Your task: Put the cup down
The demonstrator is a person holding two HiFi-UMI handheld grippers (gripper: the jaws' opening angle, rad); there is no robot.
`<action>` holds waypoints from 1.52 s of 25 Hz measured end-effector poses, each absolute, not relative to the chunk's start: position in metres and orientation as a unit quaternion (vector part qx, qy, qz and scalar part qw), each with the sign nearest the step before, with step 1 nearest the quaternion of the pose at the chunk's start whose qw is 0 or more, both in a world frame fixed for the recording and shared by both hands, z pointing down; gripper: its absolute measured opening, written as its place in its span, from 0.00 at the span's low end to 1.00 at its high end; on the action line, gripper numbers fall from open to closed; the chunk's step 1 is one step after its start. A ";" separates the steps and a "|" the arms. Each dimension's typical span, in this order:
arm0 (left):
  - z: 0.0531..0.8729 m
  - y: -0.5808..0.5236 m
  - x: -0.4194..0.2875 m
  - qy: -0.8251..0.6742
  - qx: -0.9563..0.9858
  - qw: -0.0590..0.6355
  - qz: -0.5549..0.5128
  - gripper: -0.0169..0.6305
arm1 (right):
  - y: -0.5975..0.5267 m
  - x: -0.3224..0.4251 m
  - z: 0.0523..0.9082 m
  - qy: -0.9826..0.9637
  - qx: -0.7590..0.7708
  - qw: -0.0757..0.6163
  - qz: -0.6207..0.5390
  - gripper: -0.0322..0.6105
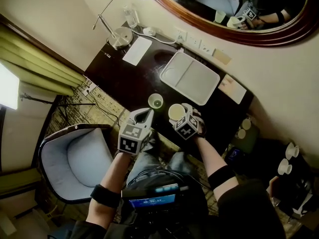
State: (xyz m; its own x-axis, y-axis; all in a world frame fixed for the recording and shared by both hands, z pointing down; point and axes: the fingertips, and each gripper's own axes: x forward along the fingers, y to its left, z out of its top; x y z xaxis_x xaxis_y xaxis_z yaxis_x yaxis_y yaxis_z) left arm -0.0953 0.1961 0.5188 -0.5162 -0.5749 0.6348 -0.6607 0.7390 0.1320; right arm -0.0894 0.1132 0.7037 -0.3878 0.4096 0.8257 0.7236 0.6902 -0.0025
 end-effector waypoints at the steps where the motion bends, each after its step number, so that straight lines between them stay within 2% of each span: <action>1: 0.518 0.196 -0.096 -0.870 0.353 0.337 0.062 0.03 | 0.112 -0.088 0.707 -0.811 -0.348 0.434 -0.180 0.71; 12: 0.517 0.197 -0.087 -0.872 0.347 0.339 0.059 0.03 | 0.113 -0.079 0.725 -0.810 -0.343 0.437 -0.186 0.72; 17: 0.516 0.195 -0.085 -0.873 0.347 0.338 0.058 0.03 | 0.110 -0.084 0.722 -0.826 -0.323 0.422 -0.188 0.78; 27: 0.509 0.190 -0.090 -0.879 0.346 0.325 0.047 0.03 | 0.100 -0.094 0.650 -0.862 -0.312 0.377 -0.135 0.78; 29: 0.507 0.189 -0.092 -0.882 0.345 0.319 0.042 0.03 | 0.094 -0.091 0.632 -0.870 -0.305 0.372 -0.108 0.70; 34: 0.501 0.182 -0.094 -0.882 0.353 0.311 0.033 0.03 | 0.072 -0.093 0.581 -0.898 -0.277 0.339 -0.048 0.67; 38: 0.499 0.183 -0.102 -0.887 0.349 0.302 0.031 0.03 | 0.048 -0.093 0.557 -0.913 -0.251 0.321 -0.008 0.55</action>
State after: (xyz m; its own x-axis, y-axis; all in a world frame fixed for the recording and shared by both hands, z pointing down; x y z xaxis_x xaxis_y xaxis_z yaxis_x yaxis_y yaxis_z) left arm -0.1021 0.1830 0.4991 -0.5738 -0.6004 0.5571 -0.6375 0.7544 0.1564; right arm -0.0932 0.0477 0.5569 -0.6686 0.4526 0.5900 0.4628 0.8743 -0.1462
